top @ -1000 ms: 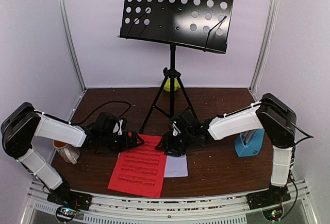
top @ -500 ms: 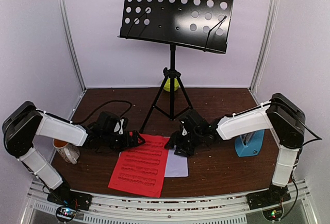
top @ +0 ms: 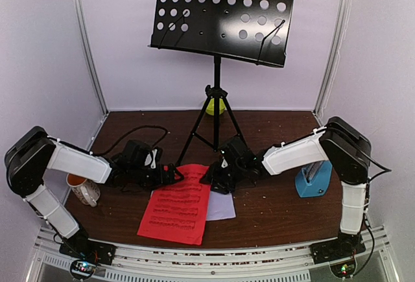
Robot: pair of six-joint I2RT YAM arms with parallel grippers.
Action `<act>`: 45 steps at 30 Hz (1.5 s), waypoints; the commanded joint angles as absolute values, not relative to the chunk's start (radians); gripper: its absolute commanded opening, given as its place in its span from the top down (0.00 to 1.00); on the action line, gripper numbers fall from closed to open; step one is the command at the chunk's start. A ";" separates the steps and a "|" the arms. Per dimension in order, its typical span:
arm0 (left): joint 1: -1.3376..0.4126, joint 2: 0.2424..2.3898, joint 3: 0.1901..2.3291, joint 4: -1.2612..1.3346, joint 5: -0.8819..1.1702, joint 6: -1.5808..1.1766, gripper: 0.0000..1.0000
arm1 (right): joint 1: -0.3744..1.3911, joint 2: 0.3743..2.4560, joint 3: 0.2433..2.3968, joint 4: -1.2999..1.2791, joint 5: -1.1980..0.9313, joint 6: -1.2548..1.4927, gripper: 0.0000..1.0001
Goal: Set up the instrument practice props
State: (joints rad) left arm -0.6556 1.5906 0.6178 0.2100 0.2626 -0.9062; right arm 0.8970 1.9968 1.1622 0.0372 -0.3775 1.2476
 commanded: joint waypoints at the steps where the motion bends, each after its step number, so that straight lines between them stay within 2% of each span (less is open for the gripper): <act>1: -0.661 1.647 0.597 0.116 0.281 -0.903 0.02 | 0.902 1.986 1.178 0.087 -0.378 1.266 0.54; 4: -0.661 1.650 0.601 0.115 0.284 -0.901 0.02 | 0.902 1.951 1.175 0.076 -0.364 1.249 0.65; 12: -0.661 1.646 0.596 0.127 0.285 -0.899 0.02 | 0.902 1.932 1.173 0.091 -0.371 1.238 0.80; 14: -0.662 1.627 0.600 0.122 0.286 -0.890 0.02 | 0.900 1.936 1.168 0.079 -0.375 1.226 0.96; 15: -0.661 1.607 0.598 0.118 0.286 -0.882 0.02 | 0.899 1.932 1.161 0.075 -0.375 1.210 1.00; 23: -0.620 1.293 0.572 -0.004 0.251 -0.746 0.02 | 0.888 1.795 1.039 0.159 -0.409 0.957 1.00; 29: -0.507 1.073 0.497 -0.013 0.329 -0.683 0.02 | 0.887 1.704 0.954 0.281 -0.507 0.747 1.00; 34: -0.473 0.962 0.528 -0.106 0.356 -0.582 0.02 | 0.887 1.613 0.921 0.318 -0.579 0.583 1.00; 39: -0.468 0.939 0.603 -0.159 0.494 -0.457 0.02 | 0.889 1.573 0.972 0.195 -0.642 0.403 1.00; 41: -0.470 0.940 0.653 -0.195 0.569 -0.376 0.02 | 0.894 1.574 1.034 0.061 -0.667 0.307 1.00; 45: -0.483 0.930 0.757 -0.310 0.576 -0.211 0.03 | 0.922 1.583 1.198 -0.236 -0.660 0.083 1.00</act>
State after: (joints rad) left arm -0.4770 0.9527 0.6537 -0.2291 0.5003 -0.4133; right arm 0.8993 1.5913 1.0599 0.0414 -0.6327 0.3542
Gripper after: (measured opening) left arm 0.977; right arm 0.009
